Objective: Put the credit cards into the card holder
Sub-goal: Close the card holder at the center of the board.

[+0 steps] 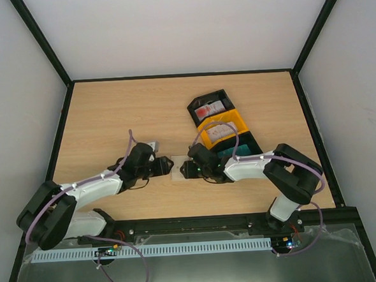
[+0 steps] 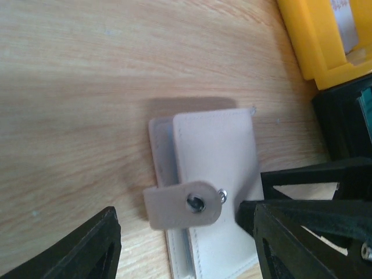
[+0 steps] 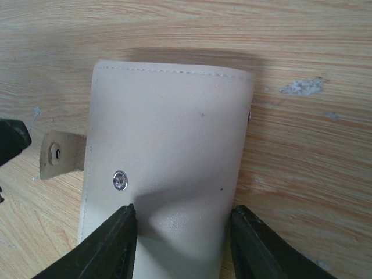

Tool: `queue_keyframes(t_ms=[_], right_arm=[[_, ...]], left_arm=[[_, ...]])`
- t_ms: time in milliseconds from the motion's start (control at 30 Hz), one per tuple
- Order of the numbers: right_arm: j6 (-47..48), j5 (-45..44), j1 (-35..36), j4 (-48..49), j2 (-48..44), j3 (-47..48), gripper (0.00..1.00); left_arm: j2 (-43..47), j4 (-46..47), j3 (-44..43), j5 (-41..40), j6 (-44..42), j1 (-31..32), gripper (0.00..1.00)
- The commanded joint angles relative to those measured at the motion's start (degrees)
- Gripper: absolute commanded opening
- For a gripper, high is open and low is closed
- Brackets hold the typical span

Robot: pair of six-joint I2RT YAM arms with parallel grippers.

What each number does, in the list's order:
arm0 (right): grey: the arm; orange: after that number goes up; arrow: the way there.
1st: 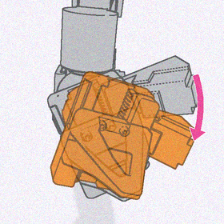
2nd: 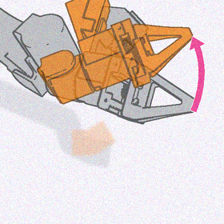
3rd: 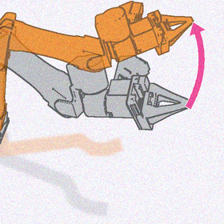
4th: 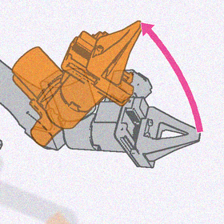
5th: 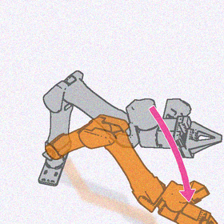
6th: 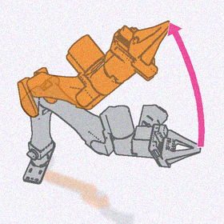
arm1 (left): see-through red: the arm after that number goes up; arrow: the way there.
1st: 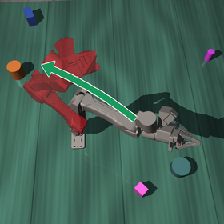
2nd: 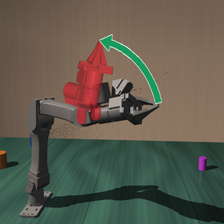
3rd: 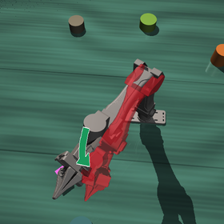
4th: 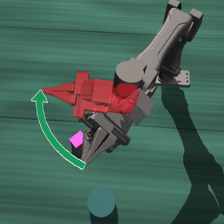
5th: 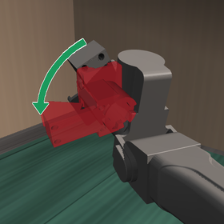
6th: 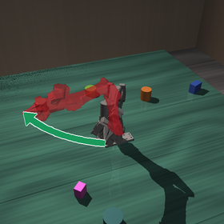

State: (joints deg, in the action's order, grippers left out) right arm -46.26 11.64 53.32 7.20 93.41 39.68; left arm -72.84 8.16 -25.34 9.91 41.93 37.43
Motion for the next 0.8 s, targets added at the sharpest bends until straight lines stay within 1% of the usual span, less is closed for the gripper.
queue_keyframes(t_ms=[0,100,167,200,333,400,533,567,767], right_arm=[[0.8,-0.4,0.1,-1.5,2.4,-0.2,0.43],[0.5,-0.4,0.1,-1.2,2.6,-0.2,0.43],[0.2,-0.2,0.1,-0.5,2.6,-0.5,0.43],[-0.1,-0.2,0.1,-0.2,2.5,-0.9,0.43],[-1.4,0.0,0.1,1.5,2.2,-2.2,0.41],[-1.9,0.2,0.1,2.4,2.2,-2.8,0.41],[-2.4,0.6,0.1,3.6,1.9,-3.8,0.4],[-2.5,0.7,0.1,3.8,1.8,-4.0,0.4],[-2.6,0.8,0.1,4.4,1.4,-4.5,0.4]], left_arm=[[-2.5,-7.2,-5.8,-4.3,-3.3,1.9,0.66],[-6.1,-14.6,-11.1,-10.9,-3.6,4.9,0.68],[-9.0,-20.0,-15.0,-16.6,-3.0,7.4,0.66],[-10.4,-22.4,-16.8,-19.0,-2.5,8.5,0.64],[-14.1,-28.2,-21.3,-24.5,-0.4,11.1,0.47],[-15.2,-30.2,-23.0,-26.2,0.3,11.7,0.41],[-16.1,-33.5,-25.3,-27.9,0.7,12.8,0.32],[-16.0,-34.2,-25.6,-28.0,0.7,13.1,0.31],[-14.1,-35.1,-24.8,-28.5,1.9,13.5,0.17]])
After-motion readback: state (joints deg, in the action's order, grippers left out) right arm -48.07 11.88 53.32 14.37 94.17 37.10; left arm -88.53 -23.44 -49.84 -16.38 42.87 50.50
